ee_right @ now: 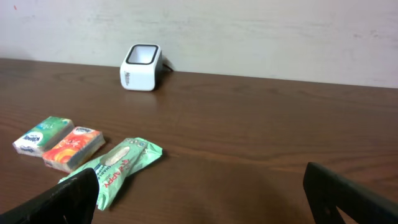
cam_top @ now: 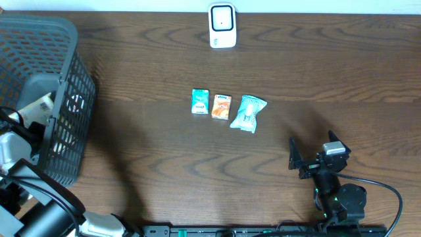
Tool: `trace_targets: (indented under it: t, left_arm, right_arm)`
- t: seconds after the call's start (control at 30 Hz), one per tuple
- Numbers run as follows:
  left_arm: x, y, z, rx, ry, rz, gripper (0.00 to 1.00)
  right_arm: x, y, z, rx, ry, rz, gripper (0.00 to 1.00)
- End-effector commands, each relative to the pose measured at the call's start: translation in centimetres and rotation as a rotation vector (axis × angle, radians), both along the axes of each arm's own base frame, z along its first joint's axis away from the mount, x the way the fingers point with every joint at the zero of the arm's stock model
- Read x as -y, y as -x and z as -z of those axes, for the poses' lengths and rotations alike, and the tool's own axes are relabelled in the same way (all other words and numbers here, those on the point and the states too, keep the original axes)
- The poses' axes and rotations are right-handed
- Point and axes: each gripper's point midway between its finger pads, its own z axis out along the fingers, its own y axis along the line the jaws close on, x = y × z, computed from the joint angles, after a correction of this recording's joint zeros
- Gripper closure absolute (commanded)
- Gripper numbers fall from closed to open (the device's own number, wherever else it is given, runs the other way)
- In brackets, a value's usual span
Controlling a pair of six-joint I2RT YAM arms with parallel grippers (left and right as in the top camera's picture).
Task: Scan the item barcode
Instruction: 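Reach into the basket and grasp the white printed sheet package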
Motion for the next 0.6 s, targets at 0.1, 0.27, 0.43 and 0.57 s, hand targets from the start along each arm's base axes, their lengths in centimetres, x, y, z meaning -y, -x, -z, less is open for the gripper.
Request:
trace_targets:
  t: [0.1,0.27,0.43,0.57]
  left_arm:
    - [-0.4,1.3,-3.2,0.004,-0.086,-0.020,0.93]
    - [-0.6,1.0,-11.2,0.160,-0.247,-0.026,0.93]
    - [0.9,1.5,-19.1,0.335,-0.394,-0.010,0.93]
    - [2.3,2.1,-25.1,0.481,-0.480,-0.018,0.93]
  right_arm:
    - [0.2,0.0,0.2,-0.007,-0.012,0.011,0.01]
    - [0.2,0.0,0.2,-0.007,-0.012,0.011,0.01]
    - [0.2,0.0,0.2,-0.007,-0.012,0.011,0.01]
    - [0.2,0.0,0.2,-0.007,-0.012,0.011,0.01]
